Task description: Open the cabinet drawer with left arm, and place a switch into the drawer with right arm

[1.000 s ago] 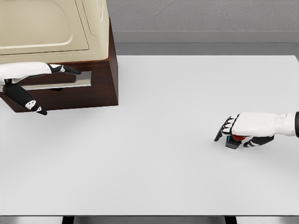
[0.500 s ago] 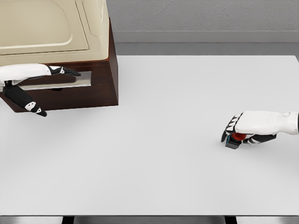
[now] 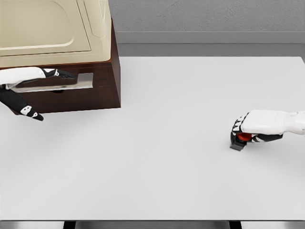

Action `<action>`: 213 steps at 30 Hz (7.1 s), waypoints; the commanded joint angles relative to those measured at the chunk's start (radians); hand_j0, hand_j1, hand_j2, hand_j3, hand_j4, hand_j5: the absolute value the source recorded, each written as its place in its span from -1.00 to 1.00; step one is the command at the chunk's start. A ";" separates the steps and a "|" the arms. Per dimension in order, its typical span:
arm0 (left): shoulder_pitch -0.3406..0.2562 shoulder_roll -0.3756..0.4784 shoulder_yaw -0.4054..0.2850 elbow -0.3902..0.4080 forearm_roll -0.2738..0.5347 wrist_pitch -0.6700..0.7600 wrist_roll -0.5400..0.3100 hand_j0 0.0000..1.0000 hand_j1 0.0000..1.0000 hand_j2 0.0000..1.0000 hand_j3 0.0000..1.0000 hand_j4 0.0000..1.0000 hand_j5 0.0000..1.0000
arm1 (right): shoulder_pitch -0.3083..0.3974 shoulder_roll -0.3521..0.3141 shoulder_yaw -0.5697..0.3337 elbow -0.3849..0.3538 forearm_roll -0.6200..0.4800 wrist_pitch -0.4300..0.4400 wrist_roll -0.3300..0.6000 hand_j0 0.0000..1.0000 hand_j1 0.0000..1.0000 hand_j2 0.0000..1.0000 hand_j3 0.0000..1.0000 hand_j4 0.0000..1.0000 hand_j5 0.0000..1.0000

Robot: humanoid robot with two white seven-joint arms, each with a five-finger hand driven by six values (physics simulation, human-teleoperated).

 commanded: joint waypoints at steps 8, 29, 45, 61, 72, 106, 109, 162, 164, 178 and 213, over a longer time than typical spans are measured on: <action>0.025 -0.003 0.007 0.002 -0.003 0.031 0.000 1.00 1.00 1.00 1.00 1.00 1.00 | -0.023 0.012 -0.004 0.009 -0.010 0.003 0.000 0.01 0.01 0.01 0.01 0.01 0.01; 0.081 0.054 0.007 -0.004 0.094 0.028 0.000 1.00 1.00 1.00 1.00 1.00 1.00 | -0.120 0.108 -0.002 0.024 -0.008 0.003 0.000 0.01 0.01 0.01 0.01 0.01 0.01; 0.114 0.117 -0.004 -0.009 0.206 0.022 0.000 1.00 1.00 1.00 1.00 1.00 1.00 | -0.225 0.240 0.027 0.040 -0.004 0.003 0.000 0.00 0.00 0.00 0.00 0.00 0.00; 0.124 0.104 0.060 0.006 0.192 0.032 0.000 1.00 1.00 1.00 1.00 1.00 1.00 | -0.442 0.371 0.198 0.077 -0.002 0.003 0.000 0.00 0.00 0.00 0.00 0.00 0.00; 0.118 0.097 0.064 0.037 0.190 0.054 0.000 1.00 1.00 1.00 1.00 1.00 1.00 | -0.532 0.427 0.266 0.055 -0.004 0.003 0.000 -0.01 -0.01 -0.01 -0.01 -0.01 -0.01; 0.181 0.152 0.056 -0.007 0.250 0.069 0.000 1.00 1.00 1.00 1.00 1.00 1.00 | -0.678 0.529 0.271 0.012 -0.051 0.003 0.000 0.00 0.00 0.00 0.00 0.00 0.00; 0.183 0.167 0.053 -0.007 0.270 0.069 0.000 1.00 1.00 1.00 1.00 1.00 1.00 | -0.684 0.515 0.271 0.012 -0.068 0.003 0.000 0.00 0.00 0.00 0.00 0.00 0.00; 0.304 0.328 0.054 -0.011 0.566 0.065 0.000 1.00 1.00 1.00 1.00 1.00 1.00 | -0.825 0.713 0.333 0.110 -0.139 0.115 0.000 0.00 0.00 0.00 0.00 0.00 0.00; 0.305 0.334 0.054 -0.011 0.575 0.065 0.000 1.00 1.00 1.00 1.00 1.00 1.00 | -0.830 0.716 0.333 0.123 -0.139 0.116 0.000 0.00 0.00 0.00 0.00 0.00 0.00; 0.319 0.350 0.079 -0.011 0.608 0.068 0.000 1.00 1.00 1.00 1.00 1.00 1.00 | -0.851 0.771 0.381 0.198 -0.137 0.132 0.000 0.00 0.00 0.00 0.00 0.00 0.00; 0.314 0.350 0.082 -0.011 0.689 0.066 0.000 1.00 1.00 1.00 1.00 1.00 1.00 | -0.882 0.954 0.430 0.477 -0.082 0.119 0.000 -0.01 -0.01 -0.01 -0.01 -0.01 -0.01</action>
